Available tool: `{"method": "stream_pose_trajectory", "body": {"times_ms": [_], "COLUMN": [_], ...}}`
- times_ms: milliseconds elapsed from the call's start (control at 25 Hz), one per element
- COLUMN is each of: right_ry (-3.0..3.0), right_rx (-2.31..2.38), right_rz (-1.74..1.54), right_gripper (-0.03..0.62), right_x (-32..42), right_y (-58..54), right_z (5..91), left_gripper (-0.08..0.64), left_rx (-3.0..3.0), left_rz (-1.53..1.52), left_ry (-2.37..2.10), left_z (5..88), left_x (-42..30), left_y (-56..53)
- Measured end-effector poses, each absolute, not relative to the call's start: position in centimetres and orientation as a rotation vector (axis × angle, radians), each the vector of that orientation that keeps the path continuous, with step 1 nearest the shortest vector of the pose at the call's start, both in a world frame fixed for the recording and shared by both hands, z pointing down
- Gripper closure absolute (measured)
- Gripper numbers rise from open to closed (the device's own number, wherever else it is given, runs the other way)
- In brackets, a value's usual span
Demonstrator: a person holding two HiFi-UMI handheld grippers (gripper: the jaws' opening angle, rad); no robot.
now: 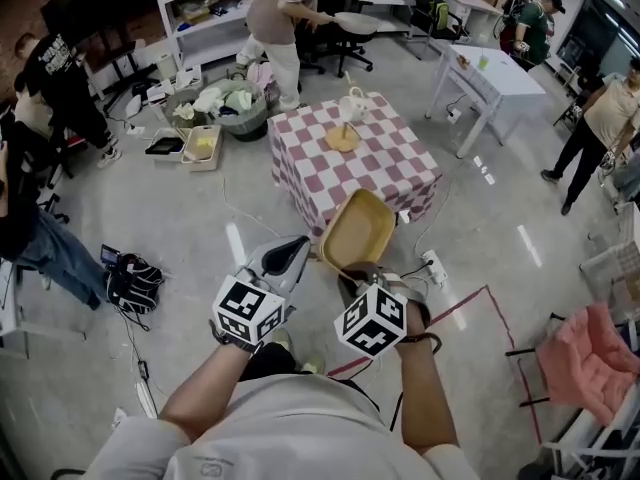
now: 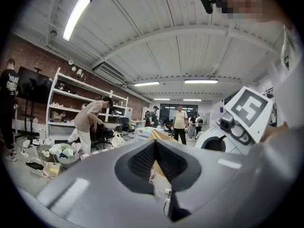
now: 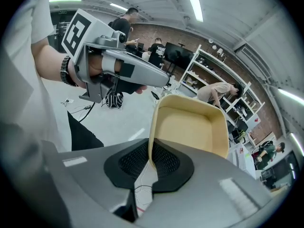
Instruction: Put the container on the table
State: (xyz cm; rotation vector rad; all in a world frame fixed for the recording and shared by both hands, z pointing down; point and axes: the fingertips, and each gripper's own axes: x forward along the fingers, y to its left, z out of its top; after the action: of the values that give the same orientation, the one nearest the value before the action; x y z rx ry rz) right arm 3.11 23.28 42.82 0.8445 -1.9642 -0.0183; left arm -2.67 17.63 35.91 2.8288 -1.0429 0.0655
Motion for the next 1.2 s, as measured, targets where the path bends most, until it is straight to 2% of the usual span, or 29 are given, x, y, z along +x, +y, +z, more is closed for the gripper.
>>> {"method": "stream_pose_trajectory", "body": {"times_ms": [480, 1200], "right_ry": [-1.925, -1.825], "right_rx": [0.843, 0.833], "right_rz": [0.021, 0.176], "right_gripper": [0.563, 0.563], "right_x": [4.2, 2.7], "right_y": [17.6, 0.9], "right_z": [44.8, 51.2], "left_gripper": [0.554, 0.554], "left_rx": [2.812, 2.787], "left_rz": [0.054, 0.133], "left_ry": [-1.01, -0.861], "left_z": [37.5, 42.8], "left_x": [-1.4, -1.9], "left_y": [11.4, -7.1]}}
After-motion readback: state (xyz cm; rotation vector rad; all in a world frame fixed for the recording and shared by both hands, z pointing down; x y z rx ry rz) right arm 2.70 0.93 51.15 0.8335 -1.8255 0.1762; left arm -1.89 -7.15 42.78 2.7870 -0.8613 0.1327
